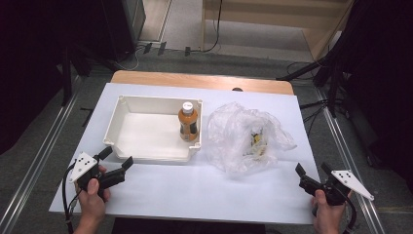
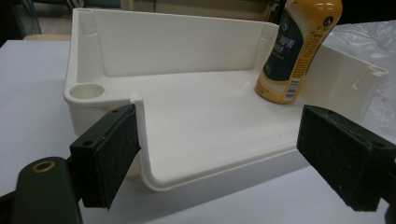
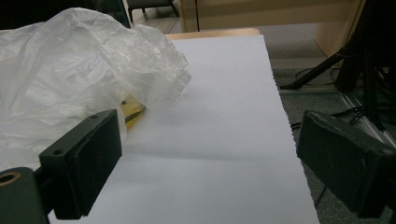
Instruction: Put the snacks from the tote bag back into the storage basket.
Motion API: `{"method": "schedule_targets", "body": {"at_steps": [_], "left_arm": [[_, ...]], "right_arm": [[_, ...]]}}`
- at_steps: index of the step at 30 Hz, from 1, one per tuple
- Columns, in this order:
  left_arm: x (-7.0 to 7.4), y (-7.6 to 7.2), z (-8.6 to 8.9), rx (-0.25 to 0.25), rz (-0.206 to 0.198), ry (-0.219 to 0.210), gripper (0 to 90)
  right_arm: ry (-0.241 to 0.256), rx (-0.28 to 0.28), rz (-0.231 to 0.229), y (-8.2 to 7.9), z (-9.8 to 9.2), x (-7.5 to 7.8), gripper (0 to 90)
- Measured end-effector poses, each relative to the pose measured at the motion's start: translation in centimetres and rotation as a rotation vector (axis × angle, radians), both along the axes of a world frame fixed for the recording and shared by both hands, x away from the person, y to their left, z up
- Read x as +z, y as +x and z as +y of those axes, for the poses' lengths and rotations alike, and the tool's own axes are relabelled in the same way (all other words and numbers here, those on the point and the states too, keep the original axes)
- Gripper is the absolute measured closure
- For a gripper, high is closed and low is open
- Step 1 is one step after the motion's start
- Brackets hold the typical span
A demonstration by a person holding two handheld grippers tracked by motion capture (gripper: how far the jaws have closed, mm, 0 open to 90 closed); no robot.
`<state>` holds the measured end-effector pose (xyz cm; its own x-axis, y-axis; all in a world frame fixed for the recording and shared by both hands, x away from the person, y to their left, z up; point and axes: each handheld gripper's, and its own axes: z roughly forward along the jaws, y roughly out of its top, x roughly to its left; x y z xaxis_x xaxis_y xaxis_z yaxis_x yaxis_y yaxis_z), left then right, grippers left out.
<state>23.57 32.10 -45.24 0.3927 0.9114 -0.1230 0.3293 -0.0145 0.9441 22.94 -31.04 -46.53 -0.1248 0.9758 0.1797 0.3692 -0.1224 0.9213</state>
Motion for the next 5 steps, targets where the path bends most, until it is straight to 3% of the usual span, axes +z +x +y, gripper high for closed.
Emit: {"method": "schedule_targets", "body": {"at_steps": [5], "left_arm": [[0.0, 0.02, -0.02, -0.005, -0.001, 0.001, 13.2]], "right_arm": [[-0.007, -0.003, 0.009, 0.14, 0.02, -0.12, 7.3]]}}
